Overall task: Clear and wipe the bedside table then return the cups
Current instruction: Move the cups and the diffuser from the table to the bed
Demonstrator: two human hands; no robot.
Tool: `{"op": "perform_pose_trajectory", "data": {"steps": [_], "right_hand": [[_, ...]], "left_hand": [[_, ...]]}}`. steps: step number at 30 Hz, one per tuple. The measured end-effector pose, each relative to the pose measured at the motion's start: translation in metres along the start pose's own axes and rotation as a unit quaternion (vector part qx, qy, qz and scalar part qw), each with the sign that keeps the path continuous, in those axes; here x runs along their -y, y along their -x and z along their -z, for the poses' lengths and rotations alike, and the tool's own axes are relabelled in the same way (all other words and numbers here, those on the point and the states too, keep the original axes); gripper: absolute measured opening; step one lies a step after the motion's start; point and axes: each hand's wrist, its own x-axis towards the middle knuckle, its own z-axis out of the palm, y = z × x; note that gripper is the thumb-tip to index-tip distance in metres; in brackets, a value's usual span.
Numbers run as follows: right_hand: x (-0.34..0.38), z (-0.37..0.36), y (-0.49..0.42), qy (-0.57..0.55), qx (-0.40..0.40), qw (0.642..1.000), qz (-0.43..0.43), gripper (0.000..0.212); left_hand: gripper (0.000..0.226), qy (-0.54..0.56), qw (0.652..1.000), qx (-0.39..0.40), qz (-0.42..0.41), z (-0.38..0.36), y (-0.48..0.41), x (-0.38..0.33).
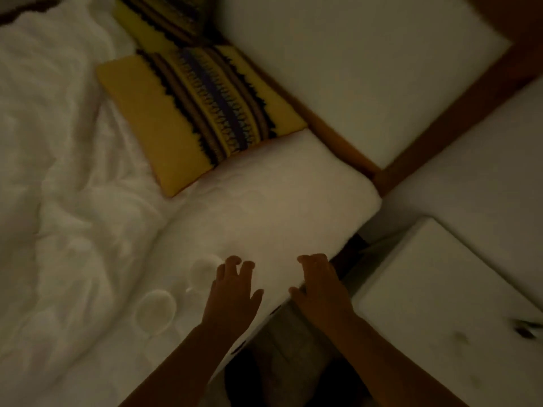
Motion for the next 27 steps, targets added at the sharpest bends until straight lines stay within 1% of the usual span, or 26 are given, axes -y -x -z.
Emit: {"op": "perform_pose_trajectory", "data": {"steps": [4,6,9,11,14,17,19,21,24,27], "right_hand": [[-0.072,0.017,0.032,-0.062,-0.009,0.995,-0.083,0.061],[-0.119,0.025,0.054,-0.083,-0.018,0.989,-0.12,0.058],[-0.187,0.038,0.094,-0.093,-0.049,0.981,-0.166,0.036],[-0.23,0.045,0.121,-0.113,-0.073,0.969,-0.208,0.028],[-0.287,0.052,0.155,-0.147,-0.103,0.948,-0.262,0.023],[-0.342,0.057,0.187,-0.179,-0.139,0.924,-0.308,0.02],[-0.38,0.06,0.202,-0.187,-0.155,0.909,-0.339,0.02],[-0.417,0.063,0.212,-0.195,-0.167,0.896,-0.362,0.019],[-0.463,0.067,0.217,-0.197,-0.2,0.88,-0.383,0.022],[-0.501,0.075,0.213,-0.195,-0.248,0.85,-0.421,0.025]], "left_hand": [[0.048,-0.001,0.994,0.076,-0.082,-0.031,-0.019,-0.07],[0.045,-0.012,0.986,0.112,-0.125,-0.057,-0.026,-0.116],[0.044,-0.015,0.972,0.157,-0.173,-0.097,-0.027,-0.192],[0.039,-0.002,0.96,0.175,-0.219,-0.122,-0.024,-0.246],[0.031,-0.017,0.939,0.195,-0.284,-0.153,-0.017,-0.315],[0.03,-0.006,0.91,0.249,-0.331,-0.184,-0.011,-0.377],[0.032,-0.004,0.893,0.285,-0.349,-0.206,-0.01,-0.415],[0.033,-0.006,0.886,0.298,-0.354,-0.23,-0.015,-0.446],[0.032,-0.015,0.891,0.298,-0.343,-0.26,-0.028,-0.48],[0.033,0.004,0.904,0.292,-0.311,-0.285,-0.047,-0.504]]}}
